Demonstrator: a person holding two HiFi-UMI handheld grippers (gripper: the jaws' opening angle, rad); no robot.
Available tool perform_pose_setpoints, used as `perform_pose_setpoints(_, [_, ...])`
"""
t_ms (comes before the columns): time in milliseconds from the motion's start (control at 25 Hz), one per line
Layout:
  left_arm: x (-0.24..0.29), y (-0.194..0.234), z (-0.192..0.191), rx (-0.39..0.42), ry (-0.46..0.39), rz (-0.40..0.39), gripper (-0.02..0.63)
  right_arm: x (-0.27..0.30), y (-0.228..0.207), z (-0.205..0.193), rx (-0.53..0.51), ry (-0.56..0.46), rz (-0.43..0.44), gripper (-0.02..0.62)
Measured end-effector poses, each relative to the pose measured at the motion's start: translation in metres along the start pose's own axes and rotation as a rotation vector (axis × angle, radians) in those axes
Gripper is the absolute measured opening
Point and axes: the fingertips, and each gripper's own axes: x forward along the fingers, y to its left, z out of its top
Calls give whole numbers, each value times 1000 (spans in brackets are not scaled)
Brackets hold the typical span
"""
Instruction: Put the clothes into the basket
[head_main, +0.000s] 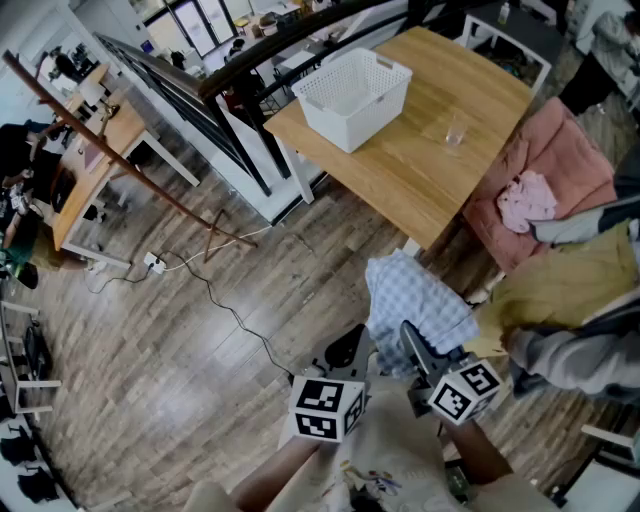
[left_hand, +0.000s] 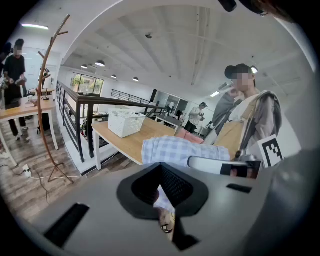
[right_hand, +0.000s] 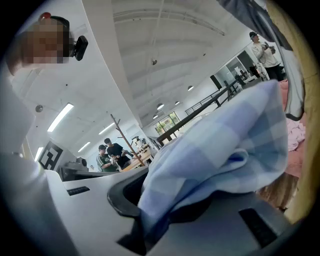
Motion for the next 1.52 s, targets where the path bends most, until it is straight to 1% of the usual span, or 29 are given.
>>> perform_pose_setpoints(120, [-5, 2, -1, 20, 10, 7, 2, 2, 2, -7, 6, 6, -5, 83])
perform_pose_setpoints(320, [-12, 7, 0, 60, 14, 7, 1, 9, 16, -6, -6, 4, -17, 83])
perform_pose_setpoints(440, [-19, 13, -3, 72, 32, 3, 0, 12, 24, -9, -17, 9, -45, 83])
perform_pose_setpoints(560, [-25, 20, -4, 71, 41, -8, 1, 18, 25, -17, 12, 17, -88, 83])
perform_pose_setpoints(680, [-32, 29, -2, 64, 28, -21, 2, 22, 31, -23, 32, 24, -107, 83])
perform_pose_setpoints(920, [-48, 51, -4, 53, 36, -32, 0, 34, 52, -33, 37, 32, -111, 83])
perform_pose_setpoints(1160, [-64, 74, -3, 42, 10, -33, 2, 46, 72, -42, 25, 42, -123, 83])
perform_pose_setpoints(1360, [-73, 102, -8, 40, 14, -39, 0, 66, 83, -57, 30, 39, -127, 83])
perform_pose_setpoints(1520, [-77, 119, -11, 33, 42, -46, 2, 75, 90, -64, 60, 37, -144, 83])
